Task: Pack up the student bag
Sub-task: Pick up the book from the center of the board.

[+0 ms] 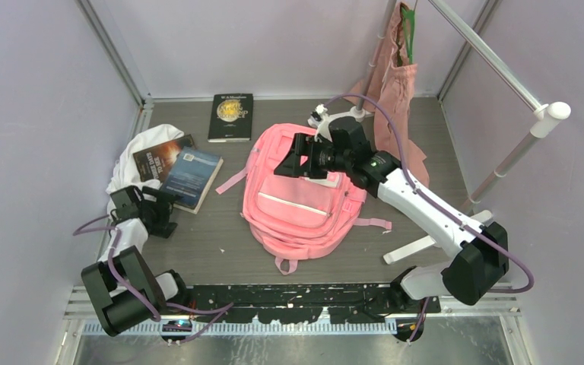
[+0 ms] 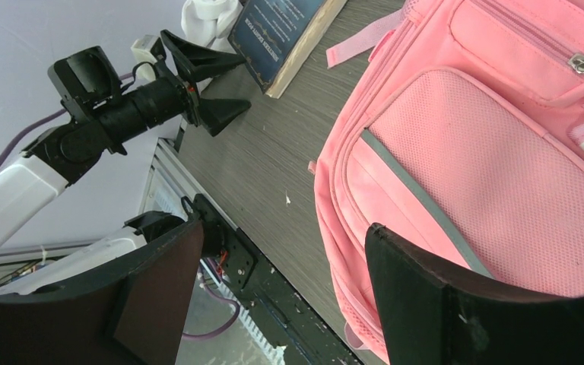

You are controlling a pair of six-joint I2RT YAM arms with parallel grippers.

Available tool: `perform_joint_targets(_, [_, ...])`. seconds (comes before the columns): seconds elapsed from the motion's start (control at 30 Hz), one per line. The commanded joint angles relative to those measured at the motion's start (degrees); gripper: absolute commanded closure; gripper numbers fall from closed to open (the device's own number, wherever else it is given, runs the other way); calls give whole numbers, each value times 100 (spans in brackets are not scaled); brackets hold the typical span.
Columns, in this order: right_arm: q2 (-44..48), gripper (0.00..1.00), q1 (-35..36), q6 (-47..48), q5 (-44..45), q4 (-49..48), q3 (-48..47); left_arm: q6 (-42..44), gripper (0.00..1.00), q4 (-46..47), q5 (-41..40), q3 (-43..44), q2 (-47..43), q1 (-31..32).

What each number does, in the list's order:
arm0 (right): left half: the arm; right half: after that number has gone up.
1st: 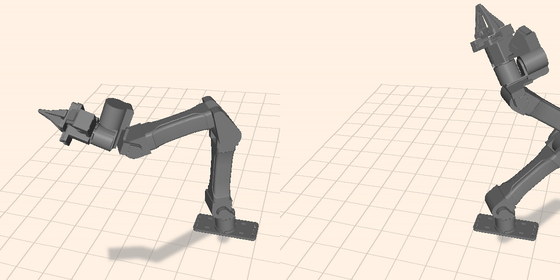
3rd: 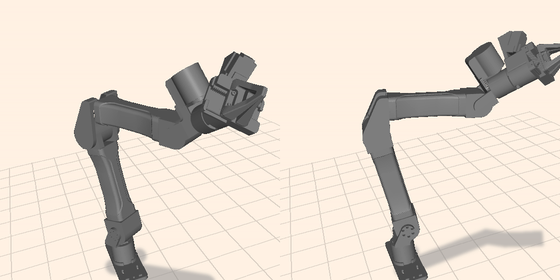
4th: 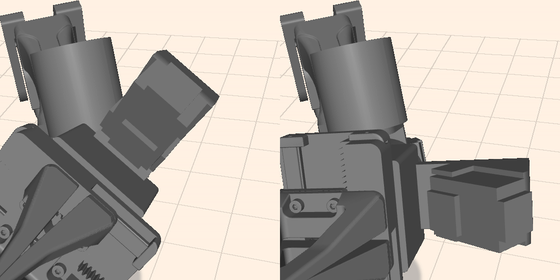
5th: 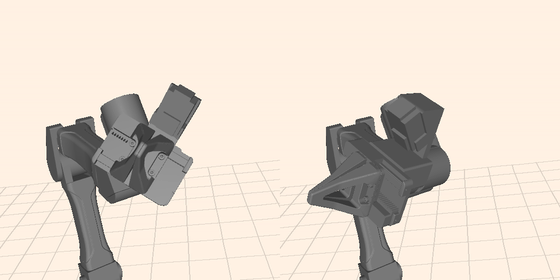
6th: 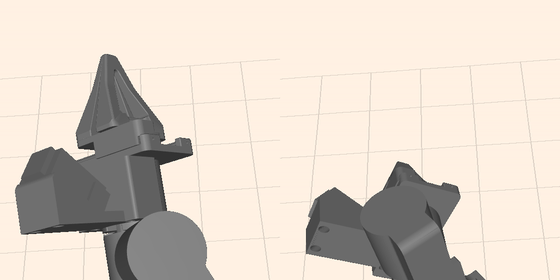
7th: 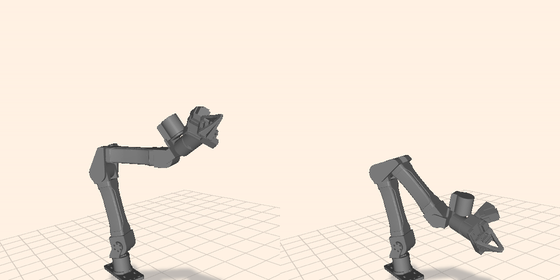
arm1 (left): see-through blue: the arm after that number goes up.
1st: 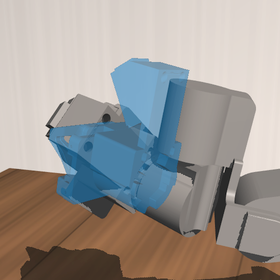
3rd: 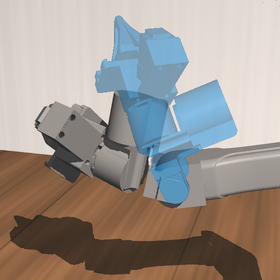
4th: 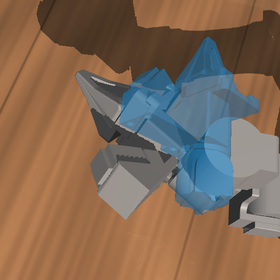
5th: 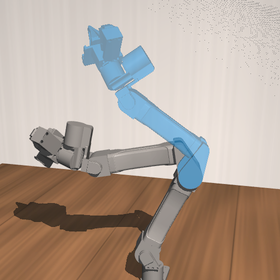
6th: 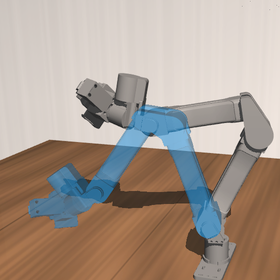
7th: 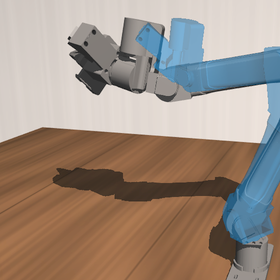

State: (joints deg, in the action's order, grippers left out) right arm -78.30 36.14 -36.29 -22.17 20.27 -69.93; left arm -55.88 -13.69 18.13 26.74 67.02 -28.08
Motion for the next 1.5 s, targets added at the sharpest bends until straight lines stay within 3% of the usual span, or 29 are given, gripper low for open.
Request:
perform_joint_targets(0.0, [305, 17, 1, 13, -68, -157, 45, 173, 10, 883, -622, -59, -238, -48])
perform_joint_targets(0.1, [422, 17, 4, 4, 7, -163, 124, 326, 10, 1066, -930, -97, -125, -51])
perform_joint_targets(0.33, [605, 17, -1, -63, 62, -149, 214, -119, 19, 2269, -412, -134, 1011, -53])
perform_joint_targets(0.6, [732, 17, 3, -126, 158, -101, 339, -635, 38, 3244, 131, -153, 1844, -51])
perform_joint_targets(0.67, [715, 17, 5, -172, 129, -114, 340, -644, 54, 3366, 190, -152, 1890, -51])
perform_joint_targets(0.77, [705, 17, -2, -168, 117, -103, 317, -652, 86, 3325, 363, -62, 1906, -55])
perform_joint_targets(0.83, [703, 17, 2, -120, 161, -31, 269, -665, 99, 3419, 712, 42, 1920, -58])
perform_joint_targets(1.03, [636, 17, 5, -143, 165, -29, 243, -1147, 100, 3147, 1736, 511, 1503, -49])
perform_joint_targets(1.2, [650, 17, -2, -211, 155, -244, 300, -754, 100, 1230, 1725, 1447, 396, -22])
perform_joint_targets(1.3, [729, 16, 27, -238, 156, -544, 355, -438, 100, 255, 1538, 2020, -314, 311])
perform_joint_targets(1.37, [705, 16, 217, -25, 465, -458, 234, -388, 100, -235, 1583, 2366, -574, 505])
perform_joint_targets(1.47, [656, 16, 1060, 564, 1492, -187, -55, -710, 100, -329, 1793, 2611, -861, 635])
